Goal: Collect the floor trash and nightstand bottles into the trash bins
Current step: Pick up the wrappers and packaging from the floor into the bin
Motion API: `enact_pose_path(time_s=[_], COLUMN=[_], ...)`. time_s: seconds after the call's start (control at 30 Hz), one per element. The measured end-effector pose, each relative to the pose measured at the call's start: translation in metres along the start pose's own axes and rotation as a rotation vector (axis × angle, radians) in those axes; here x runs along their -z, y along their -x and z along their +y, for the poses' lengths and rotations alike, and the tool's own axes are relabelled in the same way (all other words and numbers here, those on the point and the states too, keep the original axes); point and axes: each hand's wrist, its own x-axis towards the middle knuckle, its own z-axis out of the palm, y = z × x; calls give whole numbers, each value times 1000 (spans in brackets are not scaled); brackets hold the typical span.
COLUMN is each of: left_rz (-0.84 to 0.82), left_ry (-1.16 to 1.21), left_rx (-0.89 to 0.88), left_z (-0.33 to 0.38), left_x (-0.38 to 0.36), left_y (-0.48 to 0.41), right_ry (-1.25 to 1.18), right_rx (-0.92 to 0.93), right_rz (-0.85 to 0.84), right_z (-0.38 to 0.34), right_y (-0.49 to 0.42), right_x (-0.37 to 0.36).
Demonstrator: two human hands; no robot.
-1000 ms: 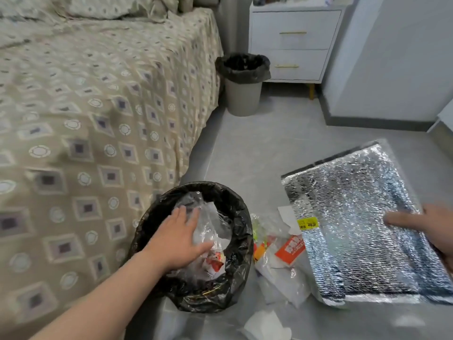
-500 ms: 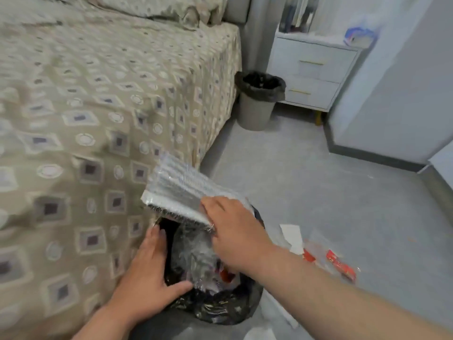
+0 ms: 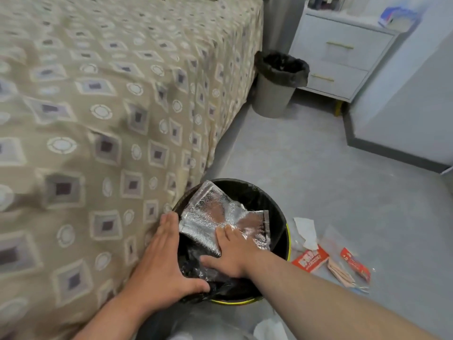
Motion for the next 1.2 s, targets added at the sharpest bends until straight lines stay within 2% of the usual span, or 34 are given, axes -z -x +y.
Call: enact_pose_path(time_s=[0.23,0.37,0.43,0.53,0.6,0.67,0.73,0.8,0.87,0.97,1.03,1.1,1.2], left_rz=[5,-12,-16,-25,-38,-25,-4,-18,-92,-246,-352,-424,-519], left_ry=[-37,-52,-84,-195,-308,-387,-417,-430,-393,-316,-304,-340,-377], left_rx=[-27,-24,-23,-37,-82,-181,-343,-550,-769,-1054,-1170,-1167,-958], left_z=[-3,-1,1,7,15,28,55,101,154,213,229,225,197], left_x=[-4,-3,-2,1,8,21,34,38,26,-23,-69,-120,-184], left_y=[-2,-3,-4,-4,-4,-6,-10,-10,-3,19,29,30,28], right_ry=[-94,-204,-143,189,315,237,18,-184,-351,-676,-733,-691,-619], right_rx=[-61,-5,27,115,169,240,262,182,17,-225,-353,-447,-539], right_rz=[-169,-160,-119,-73,-31,133,312,393,404,408,360,248,21], right_z=[5,7,10,17,26,42,70,109,154,210,236,254,266], right_y=[-26,-15,4,53,94,135,174,206,223,222,212,206,205], right_x=[-14,2,25,56,68,77,82,77,52,-11,-58,-103,-165])
